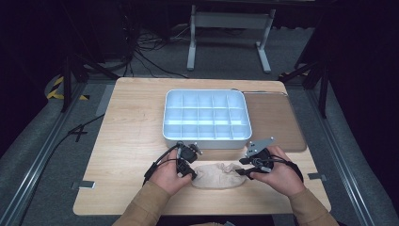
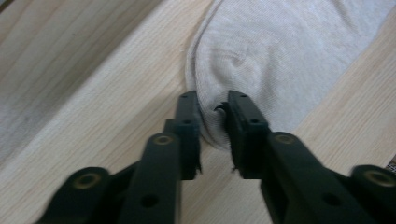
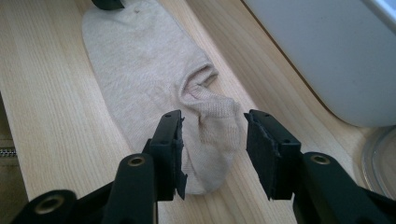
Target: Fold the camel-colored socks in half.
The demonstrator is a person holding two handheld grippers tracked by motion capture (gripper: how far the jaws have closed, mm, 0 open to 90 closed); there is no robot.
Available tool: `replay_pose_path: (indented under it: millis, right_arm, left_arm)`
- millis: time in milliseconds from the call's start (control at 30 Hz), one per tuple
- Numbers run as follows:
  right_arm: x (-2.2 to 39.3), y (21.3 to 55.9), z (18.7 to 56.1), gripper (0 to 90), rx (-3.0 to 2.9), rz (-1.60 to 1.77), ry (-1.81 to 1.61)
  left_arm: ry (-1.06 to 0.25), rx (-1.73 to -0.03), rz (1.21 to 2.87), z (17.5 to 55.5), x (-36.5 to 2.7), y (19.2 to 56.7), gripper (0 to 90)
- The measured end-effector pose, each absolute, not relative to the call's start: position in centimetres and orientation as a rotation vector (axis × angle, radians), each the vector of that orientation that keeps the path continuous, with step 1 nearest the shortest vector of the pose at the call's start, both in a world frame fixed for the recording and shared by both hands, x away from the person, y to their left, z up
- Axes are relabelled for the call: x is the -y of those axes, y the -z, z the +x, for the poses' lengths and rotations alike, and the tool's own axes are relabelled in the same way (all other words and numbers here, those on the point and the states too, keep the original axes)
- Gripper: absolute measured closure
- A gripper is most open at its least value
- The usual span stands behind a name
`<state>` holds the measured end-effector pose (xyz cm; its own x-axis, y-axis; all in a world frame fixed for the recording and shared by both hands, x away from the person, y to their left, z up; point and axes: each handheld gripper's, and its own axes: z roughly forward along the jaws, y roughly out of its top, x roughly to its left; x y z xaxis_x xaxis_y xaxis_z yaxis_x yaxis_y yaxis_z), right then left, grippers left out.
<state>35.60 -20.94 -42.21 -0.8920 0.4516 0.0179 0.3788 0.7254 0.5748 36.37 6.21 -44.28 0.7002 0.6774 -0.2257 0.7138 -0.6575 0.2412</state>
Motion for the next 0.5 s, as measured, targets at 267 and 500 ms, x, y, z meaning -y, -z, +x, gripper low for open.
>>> replay_pose_path:
  millis: [267, 500]
  right_arm:
    - [20.7, 42.1, 35.5, 67.0, -2.794, 0.632, -0.917]
    - [18.5, 42.4, 34.6, 84.4, -2.81, 0.548, -1.032]
  left_arm:
    - [0.195, -1.128, 2.563, 36.4, -6.6, 44.1, 85.3]
    - [0.185, -1.137, 2.549, 36.2, -6.8, 43.2, 85.3]
